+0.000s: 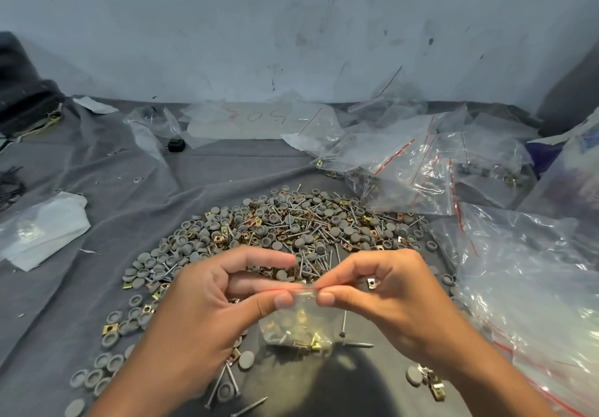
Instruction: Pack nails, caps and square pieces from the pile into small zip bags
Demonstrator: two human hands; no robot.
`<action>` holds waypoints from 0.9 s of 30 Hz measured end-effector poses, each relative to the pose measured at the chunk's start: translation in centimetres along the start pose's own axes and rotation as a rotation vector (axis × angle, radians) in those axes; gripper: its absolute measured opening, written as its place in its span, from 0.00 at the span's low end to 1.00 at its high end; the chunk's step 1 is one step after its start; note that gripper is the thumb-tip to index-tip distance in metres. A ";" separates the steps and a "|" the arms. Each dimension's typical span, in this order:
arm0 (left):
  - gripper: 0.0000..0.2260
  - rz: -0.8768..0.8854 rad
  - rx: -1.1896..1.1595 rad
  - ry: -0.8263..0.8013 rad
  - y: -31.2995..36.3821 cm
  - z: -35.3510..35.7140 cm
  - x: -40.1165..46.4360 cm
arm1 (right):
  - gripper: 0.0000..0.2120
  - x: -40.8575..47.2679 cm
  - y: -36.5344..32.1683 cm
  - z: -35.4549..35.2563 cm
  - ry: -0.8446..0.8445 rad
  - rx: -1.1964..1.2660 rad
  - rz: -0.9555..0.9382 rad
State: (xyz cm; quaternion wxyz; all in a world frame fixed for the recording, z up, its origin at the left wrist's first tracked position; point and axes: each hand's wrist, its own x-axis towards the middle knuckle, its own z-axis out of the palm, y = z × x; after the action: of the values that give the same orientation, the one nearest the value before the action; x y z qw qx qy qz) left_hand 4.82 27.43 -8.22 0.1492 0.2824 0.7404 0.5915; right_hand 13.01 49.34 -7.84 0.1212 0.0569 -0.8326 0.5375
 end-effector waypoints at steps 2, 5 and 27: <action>0.18 -0.001 -0.024 -0.015 -0.1 -0.3 0.0 | 0.09 0.1 0.0 -0.7 -0.045 0.080 0.008; 0.18 0.013 0.011 -0.068 0.0 -0.5 -0.1 | 0.14 -0.2 0.1 -1.5 -0.084 0.183 0.054; 0.19 0.053 -0.015 0.362 -0.2 0.4 0.7 | 0.19 19.2 6.5 -14.8 0.729 0.118 0.565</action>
State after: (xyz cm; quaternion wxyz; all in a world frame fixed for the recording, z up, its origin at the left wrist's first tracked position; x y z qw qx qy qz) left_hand 4.40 28.14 -8.43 -0.0001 0.1895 0.7432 0.6417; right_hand -4.88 66.16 -2.75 0.2516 -0.3580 -0.6864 0.5809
